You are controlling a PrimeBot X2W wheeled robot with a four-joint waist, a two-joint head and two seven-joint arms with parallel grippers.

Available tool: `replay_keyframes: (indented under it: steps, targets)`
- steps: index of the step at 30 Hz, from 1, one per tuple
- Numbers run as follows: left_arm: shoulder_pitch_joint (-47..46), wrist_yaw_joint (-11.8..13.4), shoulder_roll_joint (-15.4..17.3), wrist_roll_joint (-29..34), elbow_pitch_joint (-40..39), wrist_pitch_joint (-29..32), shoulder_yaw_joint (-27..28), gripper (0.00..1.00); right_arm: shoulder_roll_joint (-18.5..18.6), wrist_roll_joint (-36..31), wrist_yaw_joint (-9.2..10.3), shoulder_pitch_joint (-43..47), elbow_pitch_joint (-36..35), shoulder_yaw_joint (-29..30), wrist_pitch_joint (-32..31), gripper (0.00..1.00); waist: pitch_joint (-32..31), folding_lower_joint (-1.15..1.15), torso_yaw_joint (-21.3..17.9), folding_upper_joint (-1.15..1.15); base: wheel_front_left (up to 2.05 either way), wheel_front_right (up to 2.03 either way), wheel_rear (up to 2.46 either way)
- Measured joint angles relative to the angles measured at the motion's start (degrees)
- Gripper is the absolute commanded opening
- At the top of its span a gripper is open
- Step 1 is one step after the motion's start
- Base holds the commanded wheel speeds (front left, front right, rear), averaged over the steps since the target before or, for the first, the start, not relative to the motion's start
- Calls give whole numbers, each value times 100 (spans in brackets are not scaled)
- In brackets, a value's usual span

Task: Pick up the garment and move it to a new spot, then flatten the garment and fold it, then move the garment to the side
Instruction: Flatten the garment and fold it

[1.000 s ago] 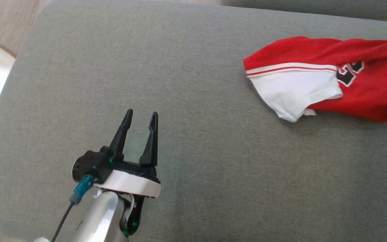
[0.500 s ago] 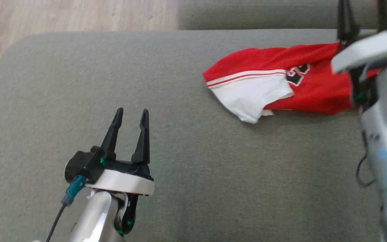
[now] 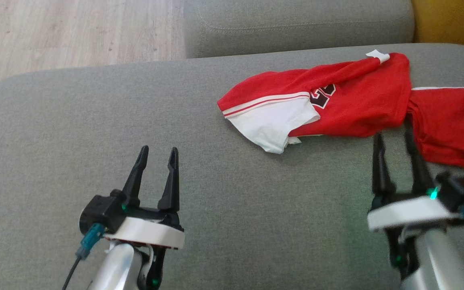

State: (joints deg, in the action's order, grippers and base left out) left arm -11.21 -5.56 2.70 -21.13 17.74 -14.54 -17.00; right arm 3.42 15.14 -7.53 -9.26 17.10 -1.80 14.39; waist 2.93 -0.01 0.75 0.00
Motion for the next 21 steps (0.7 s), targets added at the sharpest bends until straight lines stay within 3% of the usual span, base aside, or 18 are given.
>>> replay_keyframes:
  steps: [4, 12, 16, 21]
  targets:
    - [10, -3, 0, 0, 71, 1, -19, 100, -62, 190, 0, 407, -146, -76, 0, 100, 51, 1, -13, 0, 0, 0, 0]
    - [-8, -34, 1, 10, 114, 1, -34, 100, -65, 200, 0, 364, -360, -30, 0, 100, 179, 1, -73, 0, 0, 0, 0]
    - [-199, -65, 12, 282, 335, 2, -360, 100, -65, 199, 0, 255, -417, 18, 0, 100, 311, 1, -132, 0, 0, 0, 0]
    - [-954, -156, 13, 667, 748, 402, -1195, 100, -65, 200, 0, 220, -431, 21, 0, 100, 544, 2, -218, 0, 0, 0, 0]
